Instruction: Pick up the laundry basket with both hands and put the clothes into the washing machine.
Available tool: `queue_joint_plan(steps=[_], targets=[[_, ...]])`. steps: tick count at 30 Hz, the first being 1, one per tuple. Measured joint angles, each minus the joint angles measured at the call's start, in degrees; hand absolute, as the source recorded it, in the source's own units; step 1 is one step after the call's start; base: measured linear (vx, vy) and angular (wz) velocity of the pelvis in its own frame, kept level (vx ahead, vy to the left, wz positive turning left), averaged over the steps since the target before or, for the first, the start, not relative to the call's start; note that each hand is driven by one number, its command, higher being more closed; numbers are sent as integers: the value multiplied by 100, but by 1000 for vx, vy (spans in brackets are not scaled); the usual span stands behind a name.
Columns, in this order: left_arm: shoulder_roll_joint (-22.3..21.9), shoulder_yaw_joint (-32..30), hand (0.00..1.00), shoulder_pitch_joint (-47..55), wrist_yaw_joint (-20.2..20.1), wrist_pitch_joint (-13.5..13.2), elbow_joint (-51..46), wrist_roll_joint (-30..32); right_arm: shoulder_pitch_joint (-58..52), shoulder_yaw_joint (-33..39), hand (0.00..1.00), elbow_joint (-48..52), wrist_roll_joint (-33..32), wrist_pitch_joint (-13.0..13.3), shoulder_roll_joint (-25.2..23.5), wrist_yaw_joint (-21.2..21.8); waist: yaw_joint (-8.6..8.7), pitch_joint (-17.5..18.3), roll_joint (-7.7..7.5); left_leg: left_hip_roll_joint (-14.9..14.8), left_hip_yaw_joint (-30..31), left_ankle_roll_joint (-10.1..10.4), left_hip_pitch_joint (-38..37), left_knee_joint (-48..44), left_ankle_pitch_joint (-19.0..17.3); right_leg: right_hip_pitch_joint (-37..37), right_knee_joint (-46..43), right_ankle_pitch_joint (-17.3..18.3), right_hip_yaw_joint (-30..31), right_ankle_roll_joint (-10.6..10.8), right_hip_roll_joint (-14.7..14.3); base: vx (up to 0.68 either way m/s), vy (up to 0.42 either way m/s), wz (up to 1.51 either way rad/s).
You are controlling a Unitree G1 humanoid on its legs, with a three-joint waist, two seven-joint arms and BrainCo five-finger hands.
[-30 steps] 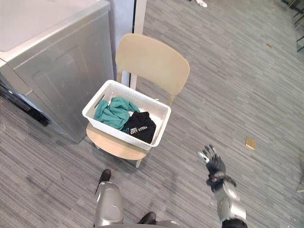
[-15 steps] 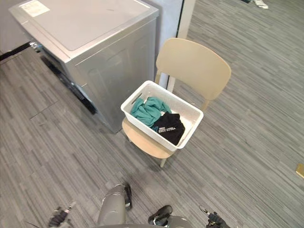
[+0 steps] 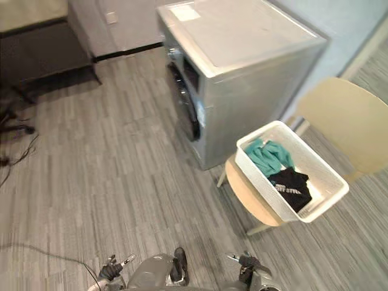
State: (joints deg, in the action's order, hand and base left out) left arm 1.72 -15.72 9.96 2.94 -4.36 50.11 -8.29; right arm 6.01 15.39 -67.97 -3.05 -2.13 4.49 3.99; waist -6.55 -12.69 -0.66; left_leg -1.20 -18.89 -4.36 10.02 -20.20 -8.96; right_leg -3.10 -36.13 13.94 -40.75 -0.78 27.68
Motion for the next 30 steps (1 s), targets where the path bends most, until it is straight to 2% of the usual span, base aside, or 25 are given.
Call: queue_joint_plan(steps=[1, 4, 5, 6, 7, 8, 9, 11, 13, 17, 22, 30], targets=[[28, 9, 0, 2, -2, 5, 19, 28, 24, -62, 0, -3, 73, -2, 23, -2, 19, -18, -20, 65, 118, -31, 0, -8, 16, -61, -25, 91, 414, 38, -205, -64, -22, 98], [42, 39, 0, 86, 48, 19, 257, 49, -62, -91, 0, 54, 166, -1, -17, -21, 59, -40, -19, 162, 608, -74, 11, -147, -33, -129, -95, 293, 1455, 199, -1088, -102, -58, 90], [45, 38, 0, 171, 99, 22, 268, 47, -155, -89, 0, 170, 159, 37, -86, -31, 75, -33, -36, 173, 697, 19, 15, -75, 37, -106, 119, 291, 1667, 197, -1246, -169, -83, 35], [52, 35, 0, 221, 105, 21, 270, 44, -192, -88, 0, 184, 155, 56, -117, -34, 79, -17, -57, 182, 729, 82, 28, -7, 91, -65, 327, 292, 1782, 198, -1344, -202, -96, 32], [78, 18, 0, 249, 130, 13, 263, 37, -274, -71, 0, 196, 136, 63, -185, -41, 93, 51, -134, 221, 780, 224, 82, 209, 224, 106, 937, 360, 1898, 312, -1501, -136, -85, 29], [49, -9, 0, 222, 177, 15, 264, 10, -318, -58, 0, 208, 128, 68, -178, -50, 103, 79, -104, 197, 834, 301, 134, 350, 282, 190, 1280, 304, 1869, 453, -1576, -125, -109, 29], [32, -13, 0, 228, 212, 11, 239, -1, -308, -48, 0, 207, 125, 64, -171, -61, 104, 105, -89, 196, 880, 362, 113, 505, 347, 169, 1466, 236, 1840, 426, -1647, -53, -86, 27], [-1, -24, 0, 217, 308, 4, 232, -14, -385, 70, 0, 206, 78, 57, -214, -167, 103, 168, -64, 196, 1093, 378, 55, 1168, 952, 211, 1905, -59, 1614, 403, -1820, -52, -108, 31], [-24, -101, 0, 213, 376, 2, 221, -25, -463, 253, 0, 225, 69, 53, -271, -234, 102, 178, -92, 194, 1192, 369, -86, 1475, 1260, 342, 2071, -180, 1466, 386, -1898, -15, -110, 34], [-63, -241, 0, 260, 380, -53, 213, -234, -654, 417, 0, 438, 69, 65, -424, -268, 73, 260, -180, 231, 1307, 354, -470, 1892, 1466, 637, 2314, -243, 1364, 400, -1967, 19, -75, 14], [-104, -200, 0, 248, 366, -90, 142, -237, -741, 393, 0, 630, 23, 73, -475, -274, 85, 371, -143, 271, 1434, 331, -759, 2563, 1826, 714, 2412, -247, 1234, 408, -2010, -9, -51, 13], [-81, -189, 0, 252, 363, -89, 180, -237, -716, -68, 0, 634, -39, 169, -436, -273, 100, 375, -152, 264, 1433, 329, -804, 2608, 1824, 803, 2573, -284, 1270, 392, -2067, -15, -11, -1]])
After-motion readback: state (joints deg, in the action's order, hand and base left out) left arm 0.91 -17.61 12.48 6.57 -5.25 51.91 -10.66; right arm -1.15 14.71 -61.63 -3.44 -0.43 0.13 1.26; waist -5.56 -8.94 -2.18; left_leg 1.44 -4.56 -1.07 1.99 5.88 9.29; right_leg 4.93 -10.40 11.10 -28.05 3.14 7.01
